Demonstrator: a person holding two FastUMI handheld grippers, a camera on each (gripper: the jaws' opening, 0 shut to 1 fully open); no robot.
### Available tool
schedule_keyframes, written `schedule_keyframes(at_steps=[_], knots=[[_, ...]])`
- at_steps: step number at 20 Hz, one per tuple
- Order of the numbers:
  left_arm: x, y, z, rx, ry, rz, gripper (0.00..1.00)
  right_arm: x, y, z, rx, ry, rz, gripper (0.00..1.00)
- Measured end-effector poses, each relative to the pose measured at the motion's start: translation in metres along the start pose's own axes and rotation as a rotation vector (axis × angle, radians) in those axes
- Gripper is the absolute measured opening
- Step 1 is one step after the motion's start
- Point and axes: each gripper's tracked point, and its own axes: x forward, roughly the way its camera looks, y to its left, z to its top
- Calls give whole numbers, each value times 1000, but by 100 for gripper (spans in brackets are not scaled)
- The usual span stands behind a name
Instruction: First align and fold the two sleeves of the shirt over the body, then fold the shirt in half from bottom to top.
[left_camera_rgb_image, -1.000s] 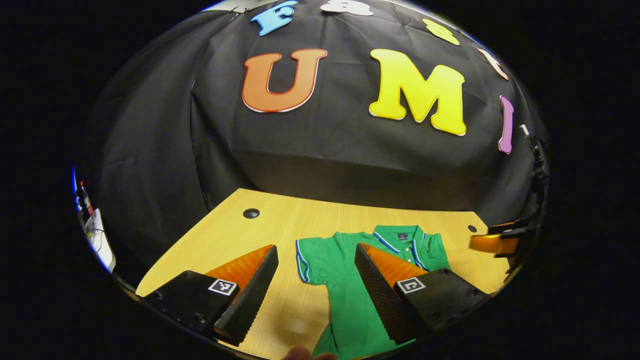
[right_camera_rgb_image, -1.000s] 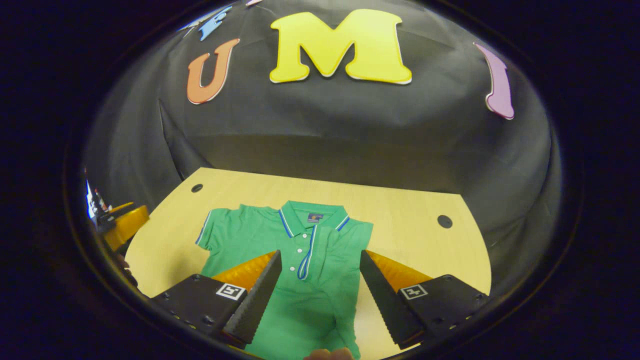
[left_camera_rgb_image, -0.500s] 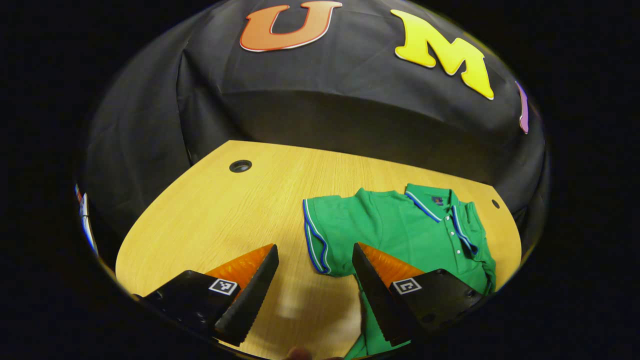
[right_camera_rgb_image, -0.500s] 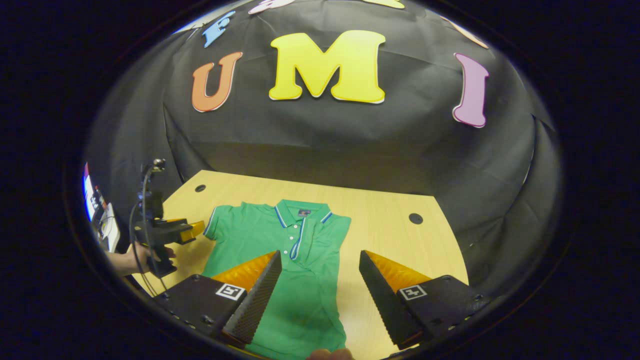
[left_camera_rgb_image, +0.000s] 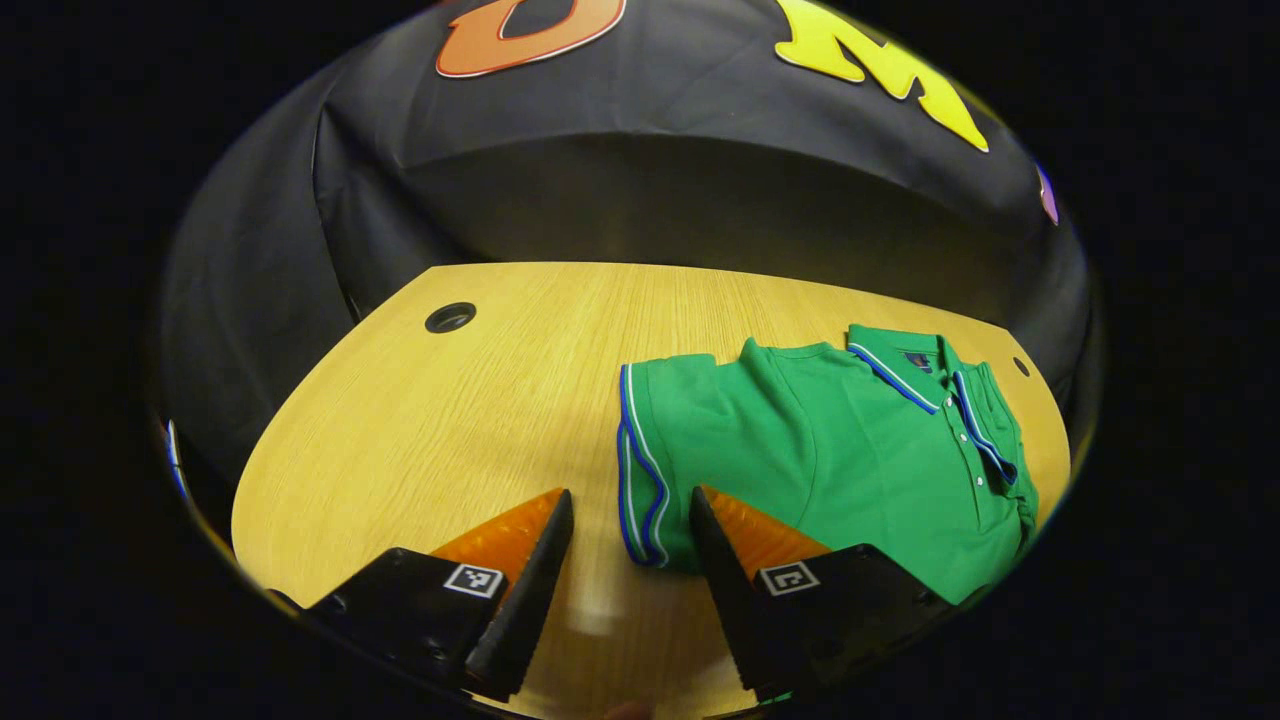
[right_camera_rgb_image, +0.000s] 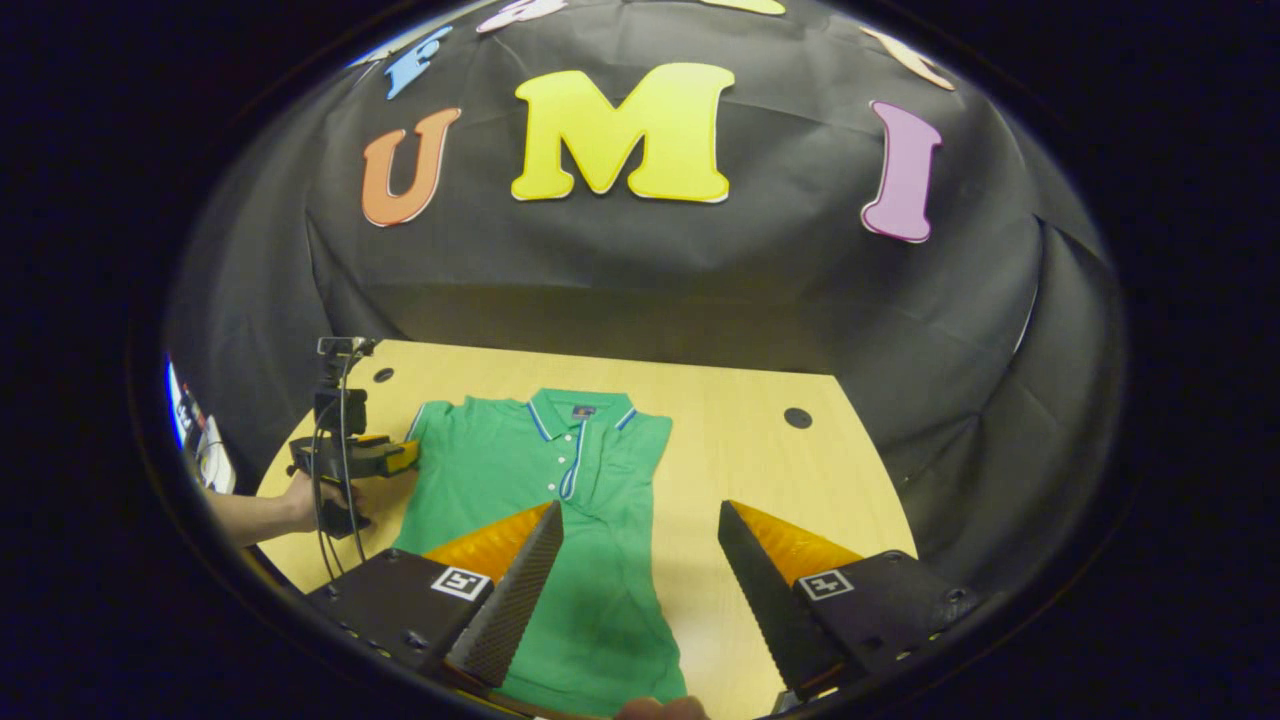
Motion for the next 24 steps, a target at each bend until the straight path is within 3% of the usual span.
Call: schedule_keyframes(at_steps=[1, 2, 5, 8, 9, 17, 24], knots=[[-1, -2, 0, -1, 0, 1, 66, -1, -1, 1, -3, -5, -7, 95], [1, -3, 1, -2, -2, 7, 67, -2, -2, 0, -4, -7, -13, 96], [3, -7, 2, 6, -5, 18, 29, -3, -6, 2, -8, -15, -27, 96], [4, -11, 5, 2, -18, 1, 18, -5, -10, 2, -4, -25, -38, 96], [4, -13, 7, -4, -25, -9, 10, -6, -11, 2, -2, -26, -40, 97], [-17, -32, 42, 19, -107, -53, 4, -8, -21, 1, 29, -45, -44, 96], [-41, -108, 86, 106, -173, -126, 4, -26, -43, -7, 67, -73, -58, 96]])
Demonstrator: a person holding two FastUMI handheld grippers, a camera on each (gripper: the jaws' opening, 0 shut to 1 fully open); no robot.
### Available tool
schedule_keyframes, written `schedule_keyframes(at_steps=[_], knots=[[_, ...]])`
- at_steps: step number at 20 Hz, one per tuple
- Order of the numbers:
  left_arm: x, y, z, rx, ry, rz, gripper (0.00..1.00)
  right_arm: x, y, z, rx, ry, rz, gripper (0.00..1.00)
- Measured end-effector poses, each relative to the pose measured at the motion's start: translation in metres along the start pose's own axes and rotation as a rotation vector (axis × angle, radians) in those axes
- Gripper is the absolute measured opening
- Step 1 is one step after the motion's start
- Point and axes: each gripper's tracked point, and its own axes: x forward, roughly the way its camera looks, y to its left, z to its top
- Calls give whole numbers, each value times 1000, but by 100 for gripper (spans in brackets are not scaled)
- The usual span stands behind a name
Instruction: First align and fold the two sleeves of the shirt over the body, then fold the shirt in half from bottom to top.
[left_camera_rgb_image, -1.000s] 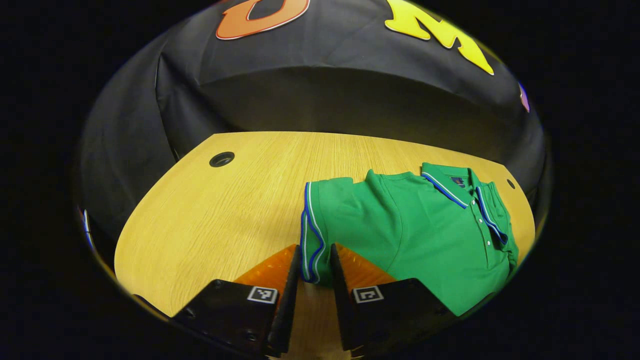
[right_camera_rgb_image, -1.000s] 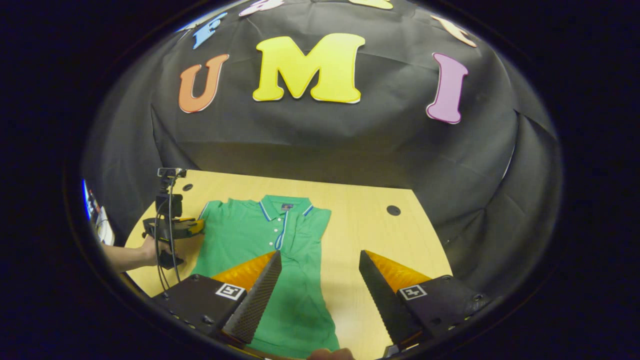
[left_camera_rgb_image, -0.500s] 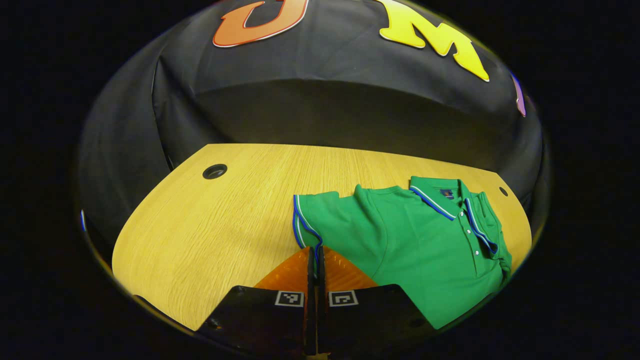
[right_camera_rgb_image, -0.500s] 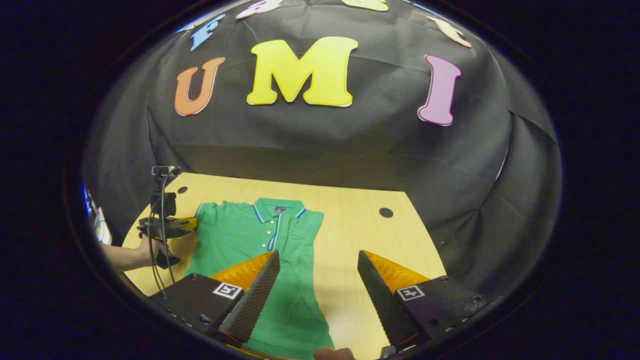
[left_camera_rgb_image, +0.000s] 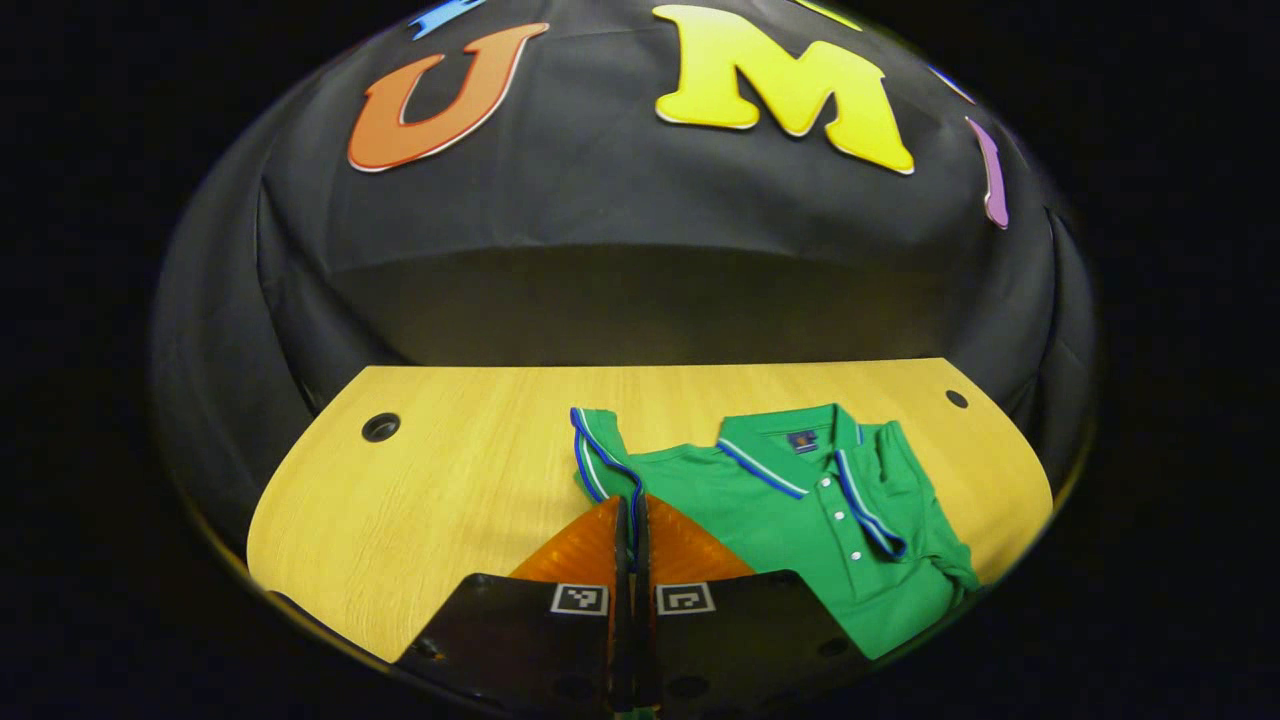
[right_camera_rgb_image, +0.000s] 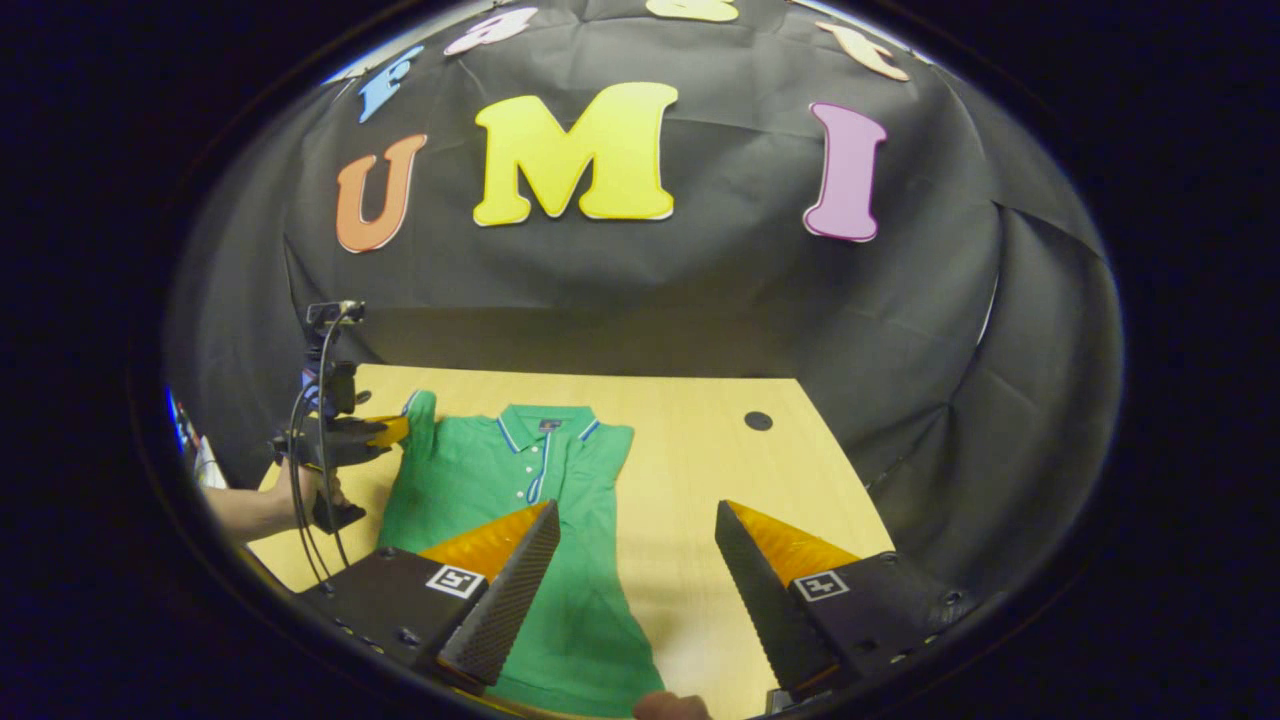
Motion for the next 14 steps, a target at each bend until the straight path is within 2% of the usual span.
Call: schedule_keyframes(at_steps=[3, 9, 13, 14], knots=[[4, -37, -2, 10, 26, -24, 4, -6, -18, -4, 7, -16, -26, 96], [14, -93, -25, 42, 112, -26, 5, -19, -55, -9, 43, -19, -70, 96], [11, -129, -39, 80, 163, -91, 11, -21, -64, -11, 59, -15, -66, 96], [10, -133, -43, 84, 173, -105, 16, -21, -65, -10, 57, -16, -62, 98]])
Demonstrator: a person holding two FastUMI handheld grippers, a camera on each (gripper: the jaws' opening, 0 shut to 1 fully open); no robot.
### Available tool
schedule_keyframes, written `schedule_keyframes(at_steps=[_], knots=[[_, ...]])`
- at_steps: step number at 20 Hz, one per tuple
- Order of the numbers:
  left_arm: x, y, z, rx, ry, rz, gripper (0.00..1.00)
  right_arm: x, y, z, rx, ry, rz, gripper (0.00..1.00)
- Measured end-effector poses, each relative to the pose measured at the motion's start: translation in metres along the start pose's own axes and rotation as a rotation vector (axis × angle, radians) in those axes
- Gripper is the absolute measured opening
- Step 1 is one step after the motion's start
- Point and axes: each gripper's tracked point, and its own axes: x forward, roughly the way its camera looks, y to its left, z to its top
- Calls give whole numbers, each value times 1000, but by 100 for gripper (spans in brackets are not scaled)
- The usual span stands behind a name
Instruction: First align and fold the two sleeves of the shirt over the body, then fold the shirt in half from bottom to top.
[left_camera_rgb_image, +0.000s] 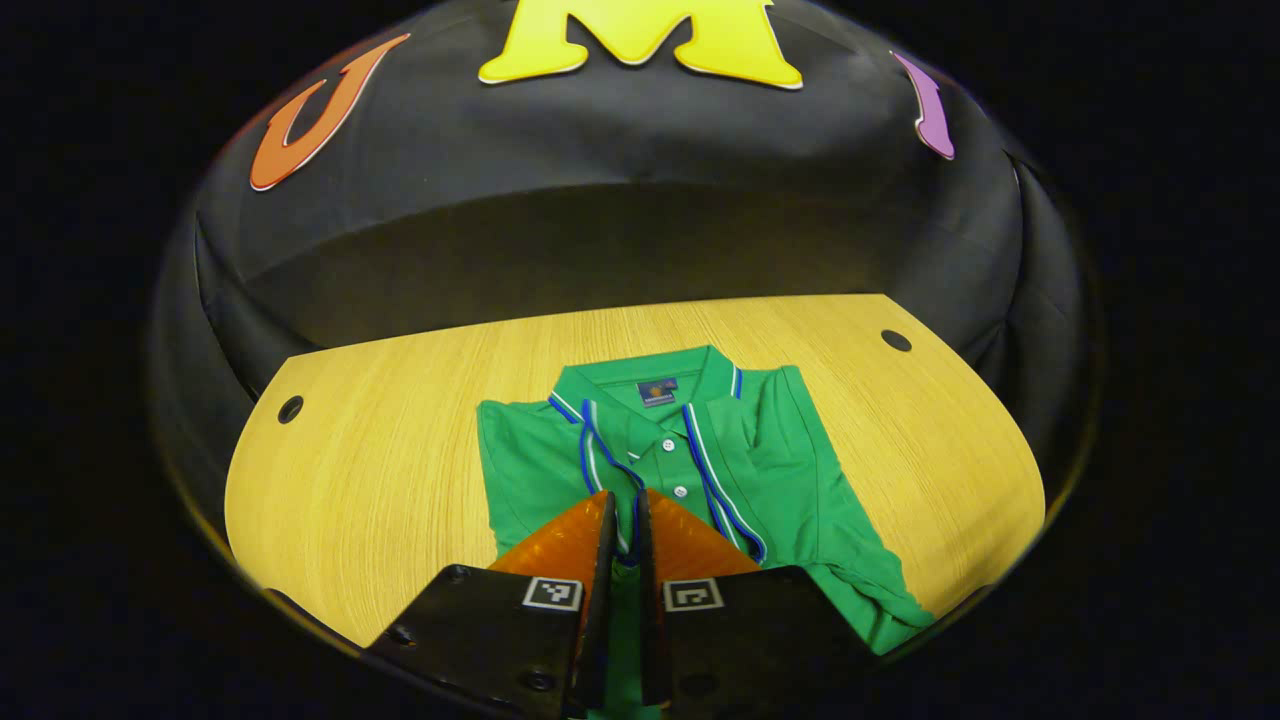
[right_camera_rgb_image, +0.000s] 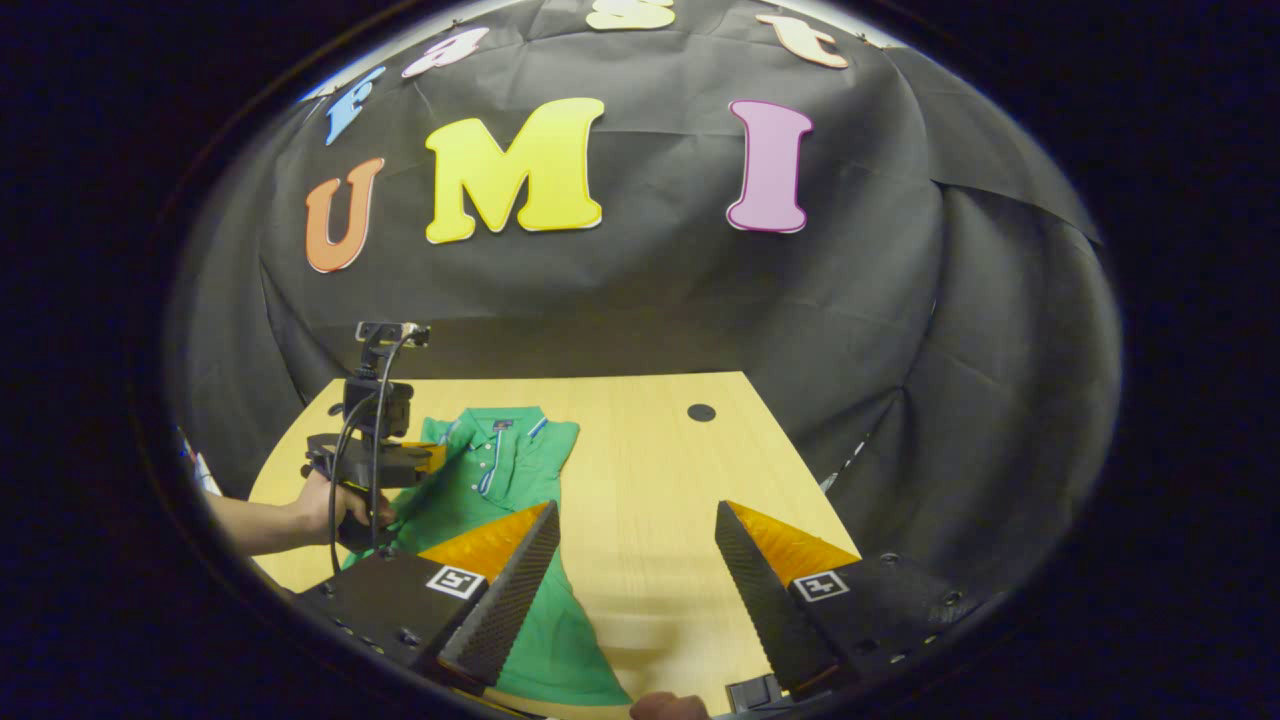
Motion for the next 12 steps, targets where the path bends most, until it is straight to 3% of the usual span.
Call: schedule_keyframes(at_steps=[1, 3, 4, 12], knots=[[-2, -6, -1, -5, -3, -15, 23, 0, 1, -1, -2, 1, 5, 98], [-11, -6, -2, -13, -26, -14, 60, 1, 5, 1, -8, -1, 18, 96], [-15, -4, 1, -19, -40, -2, 99, 1, 8, 2, -12, -4, 26, 96], [-88, 35, 16, -93, -150, 83, 98, 9, 36, 1, -67, -17, 118, 96]])
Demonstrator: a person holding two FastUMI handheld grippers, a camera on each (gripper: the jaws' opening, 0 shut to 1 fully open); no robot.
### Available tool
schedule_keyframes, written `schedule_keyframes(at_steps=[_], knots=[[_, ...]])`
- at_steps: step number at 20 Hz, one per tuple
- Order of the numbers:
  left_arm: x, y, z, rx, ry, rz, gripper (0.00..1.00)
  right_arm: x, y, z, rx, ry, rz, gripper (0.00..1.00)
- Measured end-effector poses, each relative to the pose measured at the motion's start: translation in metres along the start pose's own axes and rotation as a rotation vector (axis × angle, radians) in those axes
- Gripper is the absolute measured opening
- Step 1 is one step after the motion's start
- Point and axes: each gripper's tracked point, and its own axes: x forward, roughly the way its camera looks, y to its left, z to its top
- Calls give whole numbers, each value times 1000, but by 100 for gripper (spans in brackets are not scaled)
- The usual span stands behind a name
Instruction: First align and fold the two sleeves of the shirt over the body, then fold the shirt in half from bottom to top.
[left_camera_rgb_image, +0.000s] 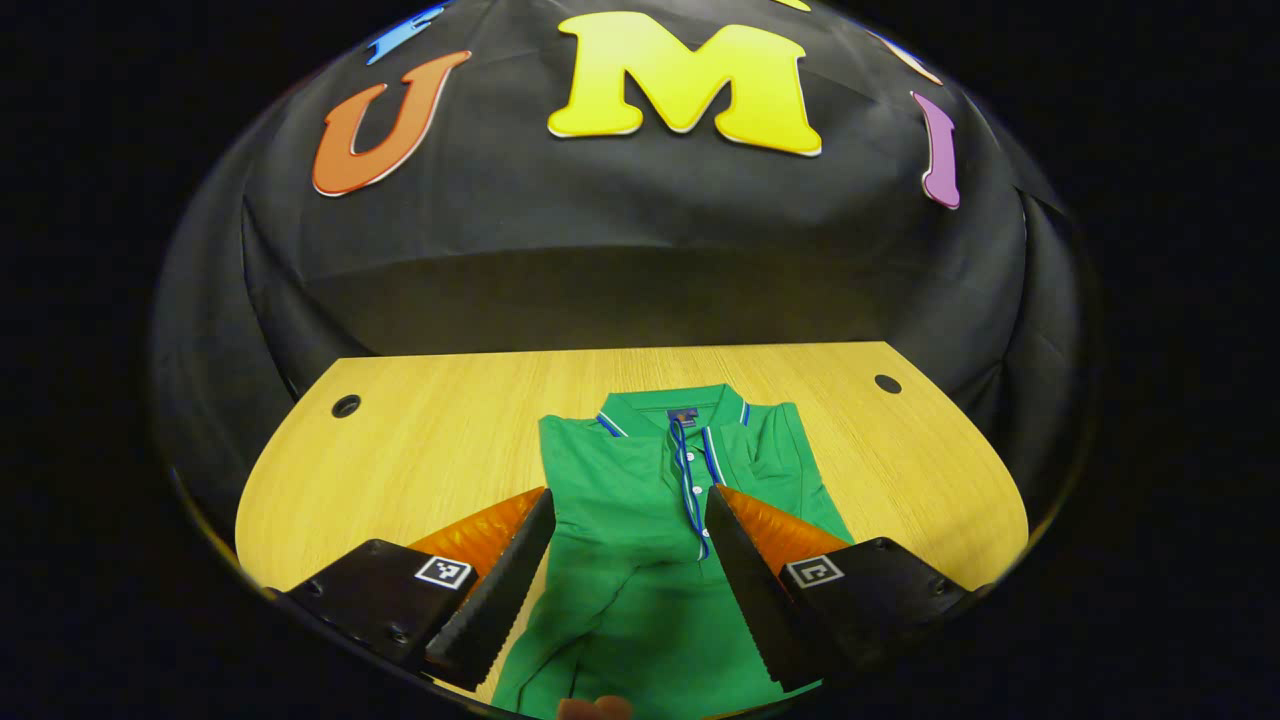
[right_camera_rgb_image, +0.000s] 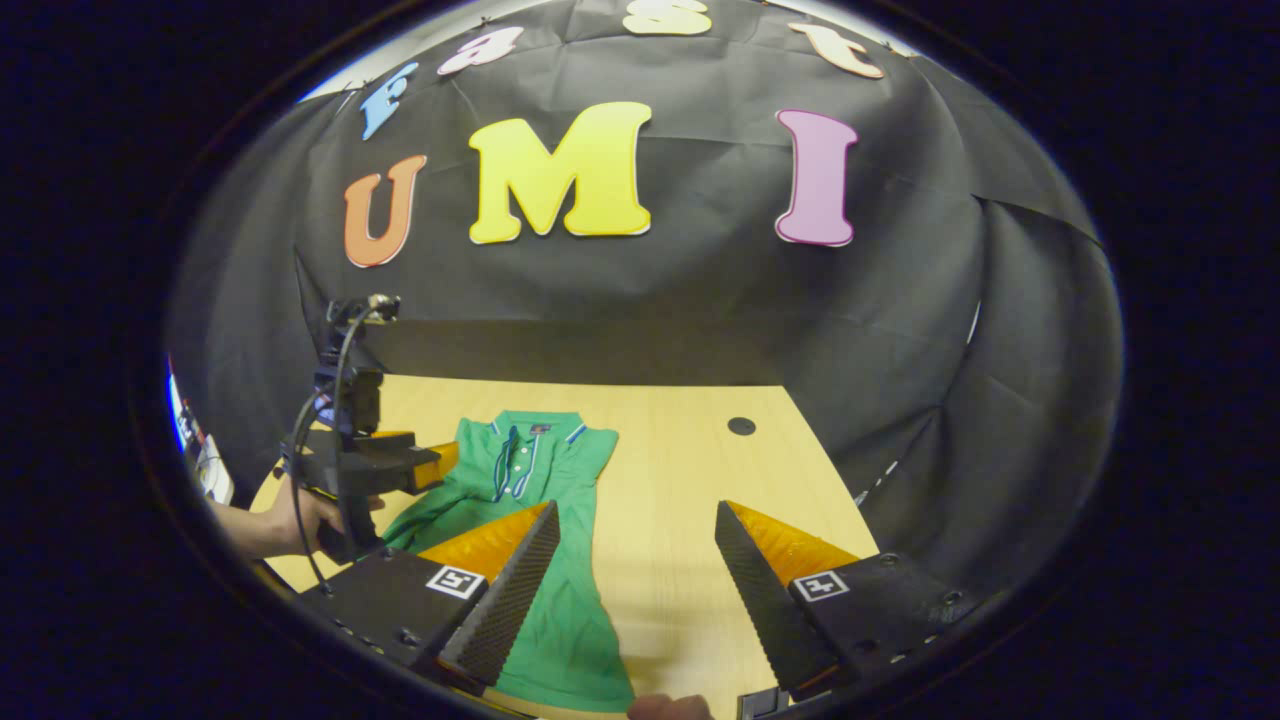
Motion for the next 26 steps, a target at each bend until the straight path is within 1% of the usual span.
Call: schedule_keyframes(at_steps=[4, 5, 7, 9, 10, 13, 16, 18, 19, 20, 22, 23, 24, 26], knots=[[-56, 19, -1, -63, -11, 17, 98, -2, 9, -11, -28, 20, 41, 96], [-73, 24, -9, -82, -1, 20, 98, -4, 8, -18, -30, 34, 45, 98], [-104, 33, -30, -101, 33, 20, 98, -11, 11, -36, -43, 78, 61, 98], [-130, 44, -60, -73, 85, 19, 98, -19, 10, -61, -77, 136, 68, 98], [-142, 47, -77, -55, 131, 4, 98, -23, 9, -75, -98, 167, 68, 96], [-175, 56, -129, -25, 269, -29, 98, -37, 8, -118, -129, 257, 79, 96], [-207, 64, -174, 1, 405, -35, 98, -49, 4, -155, -143, 346, 73, 96], [-227, 61, -201, -28, 504, -52, 98, -57, 1, -184, -135, 419, 59, 96], [-232, 60, -212, -35, 544, -52, 100, -66, 2, -198, -127, 454, 57, 96], [-234, 60, -222, -41, 581, -52, 98, -69, 2, -208, -124, 487, 52, 96], [-241, 58, -243, -70, 679, -62, 98, -70, 1, -228, -117, 540, 43, 96], [-243, 56, -251, -87, 720, -64, 100, -69, 0, -237, -116, 564, 43, 94], [-244, 53, -256, -101, 748, -70, 98, -67, -1, -244, -118, 583, 42, 96], [-241, 53, -258, -97, 772, -66, 98, -63, -2, -255, -117, 627, 42, 98]])
